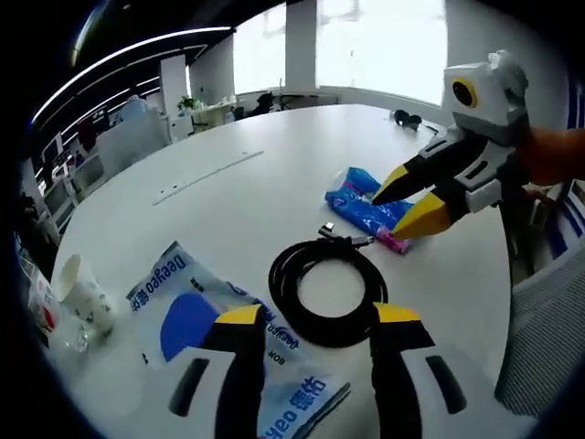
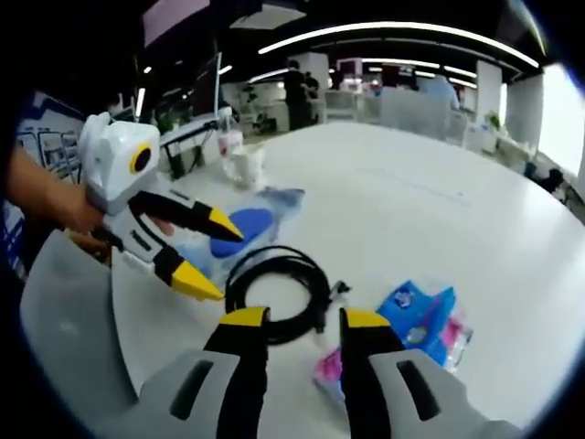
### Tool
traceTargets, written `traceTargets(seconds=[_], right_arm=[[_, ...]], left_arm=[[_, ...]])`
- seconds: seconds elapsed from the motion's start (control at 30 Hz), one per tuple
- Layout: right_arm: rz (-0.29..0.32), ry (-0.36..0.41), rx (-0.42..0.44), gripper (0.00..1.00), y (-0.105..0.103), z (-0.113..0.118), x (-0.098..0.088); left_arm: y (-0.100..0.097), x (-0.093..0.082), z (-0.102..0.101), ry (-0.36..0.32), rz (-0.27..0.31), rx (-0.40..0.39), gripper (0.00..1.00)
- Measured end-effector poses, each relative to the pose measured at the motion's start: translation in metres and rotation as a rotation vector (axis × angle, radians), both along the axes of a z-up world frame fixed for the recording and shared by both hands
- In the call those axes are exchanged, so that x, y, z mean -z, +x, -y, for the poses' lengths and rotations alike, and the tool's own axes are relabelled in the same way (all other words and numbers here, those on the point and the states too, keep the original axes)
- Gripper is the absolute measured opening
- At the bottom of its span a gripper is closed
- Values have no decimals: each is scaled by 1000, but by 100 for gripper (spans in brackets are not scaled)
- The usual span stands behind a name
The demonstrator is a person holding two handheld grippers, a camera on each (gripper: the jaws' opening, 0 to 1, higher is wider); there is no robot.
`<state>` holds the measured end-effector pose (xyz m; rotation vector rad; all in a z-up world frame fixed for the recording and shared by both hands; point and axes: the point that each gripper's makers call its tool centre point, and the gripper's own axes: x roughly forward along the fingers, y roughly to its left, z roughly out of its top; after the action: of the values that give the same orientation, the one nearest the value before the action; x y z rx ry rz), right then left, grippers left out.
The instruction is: Arrange the tabletop items into an orderly group along one side of the table until the central work area is clear of visible clutter.
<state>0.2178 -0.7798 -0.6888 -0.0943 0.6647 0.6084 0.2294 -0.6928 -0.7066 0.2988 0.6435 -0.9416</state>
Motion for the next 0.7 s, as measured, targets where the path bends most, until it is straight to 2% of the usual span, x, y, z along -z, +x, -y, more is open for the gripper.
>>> traceTargets(seconds=[0.2, 0.7], right_arm=[[-13, 47, 30, 26, 6, -4, 0], [-71, 18, 44, 26, 12, -13, 25]], left_arm=[[5, 1, 3, 1, 3, -4, 43], [15, 15, 4, 27, -20, -34, 36]])
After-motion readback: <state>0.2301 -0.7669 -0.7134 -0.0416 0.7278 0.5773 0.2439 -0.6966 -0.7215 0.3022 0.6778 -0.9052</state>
